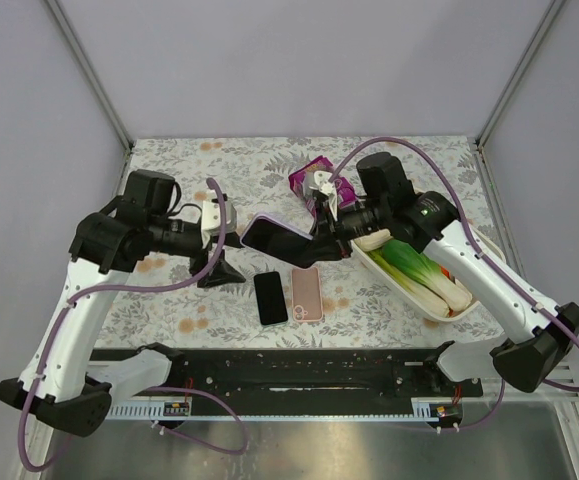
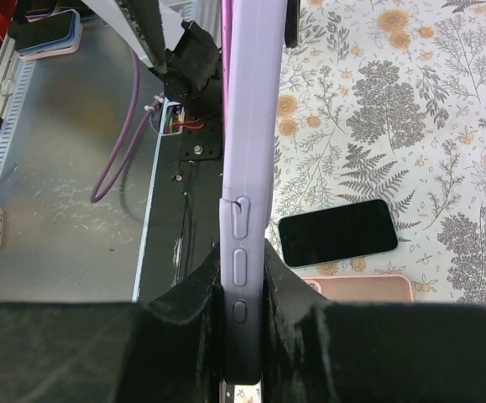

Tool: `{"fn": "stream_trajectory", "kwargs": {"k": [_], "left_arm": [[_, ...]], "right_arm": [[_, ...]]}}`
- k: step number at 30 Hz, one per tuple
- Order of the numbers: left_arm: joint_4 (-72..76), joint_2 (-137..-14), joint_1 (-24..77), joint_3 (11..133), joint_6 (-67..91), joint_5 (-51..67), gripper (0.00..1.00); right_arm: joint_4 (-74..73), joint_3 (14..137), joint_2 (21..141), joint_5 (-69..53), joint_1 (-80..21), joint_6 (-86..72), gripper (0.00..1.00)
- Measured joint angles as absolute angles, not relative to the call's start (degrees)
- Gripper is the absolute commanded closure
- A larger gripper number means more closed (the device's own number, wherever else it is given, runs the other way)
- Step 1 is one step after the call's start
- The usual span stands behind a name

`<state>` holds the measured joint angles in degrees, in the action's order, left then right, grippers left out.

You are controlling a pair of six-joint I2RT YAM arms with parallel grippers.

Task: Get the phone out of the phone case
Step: Remove the phone case from the phone.

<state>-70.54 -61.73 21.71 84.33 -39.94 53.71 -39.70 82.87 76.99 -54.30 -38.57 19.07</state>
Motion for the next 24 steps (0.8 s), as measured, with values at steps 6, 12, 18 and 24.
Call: {"fn": "stream_trajectory", "kwargs": {"k": [6, 12, 18, 24], "left_arm": [[-70.5, -62.11, 23.55, 84.36, -40.03, 53.56, 0.35], [-68.55, -63.99, 24.93, 84.36, -38.59, 53.91, 0.48], [-66.59, -65.76, 26.28, 84.38, -37.23, 54.46, 0.66], [-67.72, -66.61, 26.76, 84.66, -37.32, 55.2, 0.95]], "right_arm": [[-43.22, 82.87, 76.86, -55.42, -38.7, 23.68, 1.0], [-45.12, 82.87, 76.86, -55.33, -39.0, 26.33, 1.0], [-45.36, 82.56, 76.03, -54.98, -39.38, 27.66, 1.0], [-45.25, 81.82, 75.4, -53.98, -39.35, 28.42, 1.0]]}}
